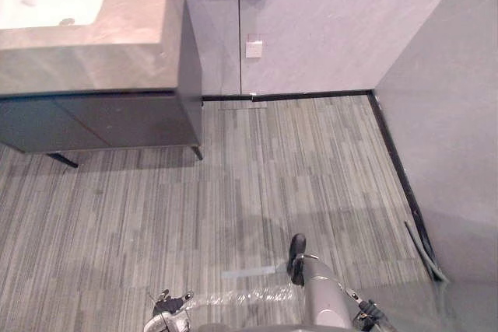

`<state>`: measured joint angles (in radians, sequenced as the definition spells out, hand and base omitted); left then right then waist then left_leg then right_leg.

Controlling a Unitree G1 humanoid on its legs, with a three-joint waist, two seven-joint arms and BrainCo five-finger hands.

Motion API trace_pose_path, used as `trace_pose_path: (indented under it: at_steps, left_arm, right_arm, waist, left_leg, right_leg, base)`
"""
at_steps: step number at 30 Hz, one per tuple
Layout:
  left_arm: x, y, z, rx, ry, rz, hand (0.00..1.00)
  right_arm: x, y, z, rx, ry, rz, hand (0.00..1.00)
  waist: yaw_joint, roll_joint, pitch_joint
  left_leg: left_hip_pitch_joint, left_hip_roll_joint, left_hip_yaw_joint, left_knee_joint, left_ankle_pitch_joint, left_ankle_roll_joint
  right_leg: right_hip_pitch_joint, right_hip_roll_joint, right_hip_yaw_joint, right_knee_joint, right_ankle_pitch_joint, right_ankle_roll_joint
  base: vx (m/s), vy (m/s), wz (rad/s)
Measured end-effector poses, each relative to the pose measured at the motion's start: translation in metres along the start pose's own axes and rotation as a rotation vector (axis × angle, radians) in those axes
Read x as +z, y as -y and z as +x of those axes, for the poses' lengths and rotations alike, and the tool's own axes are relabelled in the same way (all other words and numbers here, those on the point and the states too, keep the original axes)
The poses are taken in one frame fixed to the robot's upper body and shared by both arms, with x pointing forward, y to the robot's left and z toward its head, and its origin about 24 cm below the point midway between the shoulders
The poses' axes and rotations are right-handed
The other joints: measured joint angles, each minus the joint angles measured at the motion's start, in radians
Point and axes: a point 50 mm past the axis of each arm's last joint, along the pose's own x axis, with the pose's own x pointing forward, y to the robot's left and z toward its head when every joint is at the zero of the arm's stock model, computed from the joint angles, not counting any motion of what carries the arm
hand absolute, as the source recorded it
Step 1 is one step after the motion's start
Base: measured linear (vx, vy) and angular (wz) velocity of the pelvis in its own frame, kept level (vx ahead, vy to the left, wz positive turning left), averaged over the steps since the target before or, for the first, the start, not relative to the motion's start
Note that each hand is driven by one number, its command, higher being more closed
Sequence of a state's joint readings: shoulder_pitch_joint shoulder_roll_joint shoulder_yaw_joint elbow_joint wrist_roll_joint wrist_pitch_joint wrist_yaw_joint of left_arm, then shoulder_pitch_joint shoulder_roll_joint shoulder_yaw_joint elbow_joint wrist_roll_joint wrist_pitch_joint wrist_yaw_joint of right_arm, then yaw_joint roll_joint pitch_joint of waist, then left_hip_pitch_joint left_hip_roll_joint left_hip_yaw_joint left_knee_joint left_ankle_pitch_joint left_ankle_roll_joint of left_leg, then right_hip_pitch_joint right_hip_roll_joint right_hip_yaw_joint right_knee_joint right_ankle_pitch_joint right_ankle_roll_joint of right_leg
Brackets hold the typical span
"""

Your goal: Organize washtable

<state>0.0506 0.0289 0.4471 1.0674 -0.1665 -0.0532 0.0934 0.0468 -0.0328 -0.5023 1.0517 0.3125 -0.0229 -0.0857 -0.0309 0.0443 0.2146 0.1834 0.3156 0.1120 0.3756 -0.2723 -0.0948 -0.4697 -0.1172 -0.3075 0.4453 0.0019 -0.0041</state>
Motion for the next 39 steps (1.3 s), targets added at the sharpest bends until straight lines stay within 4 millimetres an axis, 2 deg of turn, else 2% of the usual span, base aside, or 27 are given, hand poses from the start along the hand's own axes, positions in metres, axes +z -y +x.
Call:
trace_pose_path:
  at_steps: [1,2,4,5,7,10,12,13,14,16,17,18,19,21,22,23,25,26,28,30,31,32,34,35,36,37,39]
  left_arm:
    - [-0.005,-0.001,-0.001,0.009,-0.016,-0.034,0.00]
    - [-0.013,-0.003,-0.003,0.015,-0.042,-0.061,0.00]
    - [-0.014,-0.003,-0.003,0.013,-0.049,-0.080,0.00]
    - [-0.012,-0.006,-0.003,0.021,-0.042,-0.100,0.00]
    - [-0.008,-0.008,-0.002,0.024,-0.017,-0.111,0.00]
    - [-0.008,-0.010,-0.003,0.025,-0.016,-0.124,0.00]
    - [-0.019,-0.013,-0.006,0.033,-0.046,-0.130,0.00]
    - [-0.027,-0.014,-0.008,0.034,-0.068,-0.115,0.00]
    - [-0.032,-0.020,-0.009,0.043,-0.085,-0.096,0.00]
    - [-0.025,-0.022,-0.007,0.048,-0.062,-0.091,0.00]
    - [-0.023,-0.026,-0.007,0.057,-0.058,-0.098,0.00]
    - [-0.025,-0.027,-0.007,0.064,-0.067,-0.106,0.00]
    - [-0.028,-0.034,-0.008,0.081,-0.079,-0.128,0.00]
    - [-0.038,-0.042,-0.012,0.098,-0.103,-0.132,0.00]
    - [-0.040,-0.044,-0.013,0.101,-0.109,-0.123,0.00]
    - [-0.033,-0.043,-0.010,0.091,-0.092,-0.095,0.00]
    - [-0.026,-0.039,-0.008,0.077,-0.075,-0.082,0.00]
    - [-0.017,-0.036,-0.006,0.066,-0.042,-0.084,0.00]
    - [-0.007,-0.032,-0.004,0.053,-0.004,-0.087,0.00]
    - [0.015,-0.016,0.000,0.010,0.068,-0.097,0.00]
    - [0.018,-0.013,0.000,0.002,0.078,-0.099,0.00]
    - [0.025,-0.009,0.001,-0.005,0.102,-0.101,0.00]
    - [0.030,-0.005,0.000,-0.003,0.124,-0.102,0.00]
    - [0.030,0.000,-0.001,-0.005,0.125,-0.111,0.00]
    - [0.029,0.004,-0.002,-0.011,0.130,-0.107,0.00]
    - [0.033,0.012,-0.004,-0.033,0.157,-0.116,0.00]
    - [0.055,0.021,-0.009,-0.059,0.255,-0.176,0.00]
  right_arm:
    - [0.003,0.001,0.000,0.001,0.009,-0.004,0.00]
    - [0.001,-0.005,0.000,0.017,0.007,-0.011,0.00]
    - [0.000,-0.010,-0.001,0.035,0.004,-0.026,0.00]
    - [-0.001,-0.014,-0.001,0.048,0.001,-0.032,0.00]
    - [0.003,-0.024,-0.001,0.073,0.013,-0.054,0.00]
    - [0.022,-0.045,0.001,0.131,0.066,-0.077,0.00]
    - [0.030,-0.052,0.002,0.147,0.090,-0.067,0.00]
    - [0.031,-0.048,0.002,0.138,0.093,-0.071,0.00]
    - [0.021,-0.048,0.001,0.136,0.064,-0.072,0.00]
    - [0.014,-0.054,-0.001,0.159,0.046,-0.098,0.00]
    - [0.018,-0.059,-0.001,0.171,0.058,-0.098,0.00]
    - [0.020,-0.060,0.000,0.174,0.063,-0.098,0.00]
    - [0.020,-0.059,0.000,0.173,0.063,-0.102,0.00]
    - [0.018,-0.054,0.000,0.160,0.062,-0.116,0.00]
    - [0.017,-0.051,0.000,0.154,0.061,-0.118,0.00]
    - [0.011,-0.048,0.000,0.145,0.039,-0.127,0.00]
    - [0.003,-0.043,-0.001,0.133,0.011,-0.135,0.00]
    - [-0.003,-0.037,-0.002,0.122,0.003,-0.133,0.00]
    - [0.000,-0.032,-0.003,0.114,0.026,-0.137,0.00]
    - [-0.010,-0.024,-0.005,0.097,0.004,-0.133,0.00]
    - [-0.012,-0.023,-0.006,0.094,0.000,-0.119,0.00]
    - [-0.019,-0.022,-0.008,0.087,-0.016,-0.112,0.00]
    - [-0.027,-0.019,-0.010,0.078,-0.041,-0.101,0.00]
    - [-0.027,-0.018,-0.010,0.074,-0.040,-0.100,0.00]
    - [-0.024,-0.018,-0.010,0.075,-0.029,-0.100,0.00]
    - [-0.015,-0.018,-0.008,0.078,0.005,-0.102,0.00]
    - [-0.001,-0.019,-0.008,0.087,0.059,-0.103,0.00]
  waist:
    - [0.004,0.006,-0.001]
    - [0.020,0.008,-0.002]
    - [0.048,0.004,0.002]
    - [0.058,-0.011,0.010]
    - [0.069,-0.037,0.017]
    - [0.101,-0.058,0.024]
    - [0.101,-0.052,0.022]
    - [0.102,-0.039,0.015]
    - [0.129,-0.054,0.015]
    - [0.127,-0.085,0.000]
    - [0.131,-0.085,-0.001]
    - [0.129,-0.088,-0.002]
    - [0.128,-0.107,-0.015]
    - [0.128,-0.115,-0.026]
    - [0.122,-0.114,-0.026]
    - [0.101,-0.110,-0.023]
    - [0.092,-0.098,-0.018]
    - [0.086,-0.083,-0.020]
    - [0.069,-0.074,-0.022]
    - [0.048,-0.066,-0.024]
    - [0.047,-0.068,-0.029]
    - [0.047,-0.086,-0.041]
    - [0.050,-0.114,-0.059]
    - [0.052,-0.110,-0.072]
    - [0.054,-0.094,-0.082]
    - [0.052,-0.065,-0.092]
    - [0.061,-0.041,-0.103]
  left_leg:
    - [-0.067,0.032,-0.001,0.165,0.109,0.067]
    - [-0.168,0.085,-0.021,0.426,0.263,0.114]
    - [-0.259,0.109,-0.035,0.665,0.215,0.099]
    - [-0.315,0.099,-0.033,0.779,0.171,0.099]
    - [-0.414,0.055,0.000,0.832,0.123,0.105]
    - [-0.594,-0.029,0.033,0.650,0.079,0.059]
    - [-0.646,-0.108,0.037,0.283,0.101,0.034]
    - [-0.628,-0.136,0.029,0.069,0.152,0.012]
    - [-0.577,-0.184,0.009,-0.049,0.346,0.075]
    - [-0.584,-0.199,0.023,-0.035,0.306,0.088]
    - [-0.591,-0.197,0.025,0.018,0.276,0.108]
    - [-0.587,-0.199,0.036,0.039,0.262,0.124]
    - [-0.564,-0.219,0.070,0.053,0.239,0.153]
    - [-0.496,-0.251,0.093,0.051,0.164,0.160]
    - [-0.459,-0.268,0.098,0.040,0.134,0.165]
    - [-0.408,-0.287,0.081,0.013,0.114,0.180]
    - [-0.329,-0.295,0.078,-0.038,0.113,0.181]
    - [-0.252,-0.292,0.076,-0.099,0.113,0.181]
    - [-0.204,-0.288,0.059,-0.135,0.113,0.181]
    - [-0.162,-0.268,0.013,-0.158,0.110,0.157]
    - [-0.162,-0.264,0.004,-0.160,0.105,0.147]
    - [-0.163,-0.266,-0.014,-0.155,0.086,0.115]
    - [-0.164,-0.275,-0.036,-0.139,0.064,0.083]
    - [-0.166,-0.251,-0.055,-0.115,0.042,0.054]
    - [-0.176,-0.234,-0.054,-0.112,0.040,0.048]
    - [-0.182,-0.209,-0.057,-0.121,0.041,0.036]
    - [-0.179,-0.185,-0.059,-0.159,0.055,0.015]
  right_leg:
    - [0.031,0.031,0.000,0.009,-0.045,-0.017]
    - [0.122,0.086,0.008,-0.028,-0.095,-0.051]
    - [0.243,0.145,0.037,-0.089,-0.110,-0.070]
    - [0.354,0.164,0.063,-0.140,-0.114,-0.077]
    - [0.487,0.165,0.114,-0.206,-0.116,-0.080]
    - [0.624,0.128,0.183,-0.296,-0.156,-0.057]
    - [0.712,0.092,0.203,-0.346,-0.208,-0.007]
    - [0.750,0.086,0.206,-0.352,-0.235,0.007]
    - [0.811,0.057,0.244,-0.360,-0.263,0.015]
    - [0.787,0.045,0.261,-0.351,-0.192,-0.020]
    - [0.779,0.039,0.292,-0.325,-0.124,0.020]
    - [0.778,0.026,0.312,-0.302,-0.098,0.032]
    - [0.752,0.000,0.350,-0.222,-0.066,0.061]
    - [0.688,-0.027,0.366,-0.024,-0.012,0.129]
    - [0.633,-0.040,0.369,0.117,0.056,0.176]
    - [0.507,-0.054,0.357,0.391,0.070,0.233]
    - [0.383,-0.070,0.300,0.603,-0.011,0.189]
    - [0.301,-0.079,0.232,0.657,-0.075,0.125]
    - [0.242,-0.077,0.173,0.604,-0.138,0.102]
    - [0.225,-0.051,0.122,0.304,-0.191,0.101]
    - [0.229,-0.040,0.130,0.204,-0.189,0.103]
    - [0.247,-0.017,0.189,-0.016,-0.132,0.091]
    - [0.271,-0.027,0.235,-0.110,-0.016,0.083]
    - [0.311,-0.009,0.212,-0.151,-0.055,0.082]
    - [0.315,0.004,0.197,-0.168,-0.051,0.077]
    - [0.324,0.028,0.177,-0.197,-0.048,0.063]
    - [0.333,0.053,0.161,-0.232,-0.042,0.054]
  base:
    - [0.83,-0.457,-0.59]
    - [1.01,-0.497,-0.70]
    - [0.81,-0.351,-0.68]
    - [0.73,-0.229,-0.49]
    - [0.77,-0.184,-0.47]
    - [0.59,0.020,-0.74]
    - [0.73,0.197,-0.58]
    - [0.80,0.335,-0.48]
    - [0.54,0.238,-0.28]
    - [0.54,0.236,-0.07]
    - [0.57,0.278,-0.02]
    - [0.56,0.323,-0.05]
    - [0.56,0.303,-0.04]
    - [0.52,0.265,-0.11]
    - [0.49,0.219,0.19]
    - [0.45,0.192,0.29]
    - [0.31,0.107,0.16]
    - [0.33,0.069,0.03]
    - [0.25,-0.008,0.28]
    - [0.23,-0.139,0.58]
    - [0.17,-0.160,0.55]
    - [0.13,-0.144,0.45]
    - [0.23,-0.276,0.46]
    - [0.24,-0.324,0.42]
    - [0.21,-0.288,0.37]
    - [0.16,-0.224,0.24]
    - [0.15,-0.187,0.15]
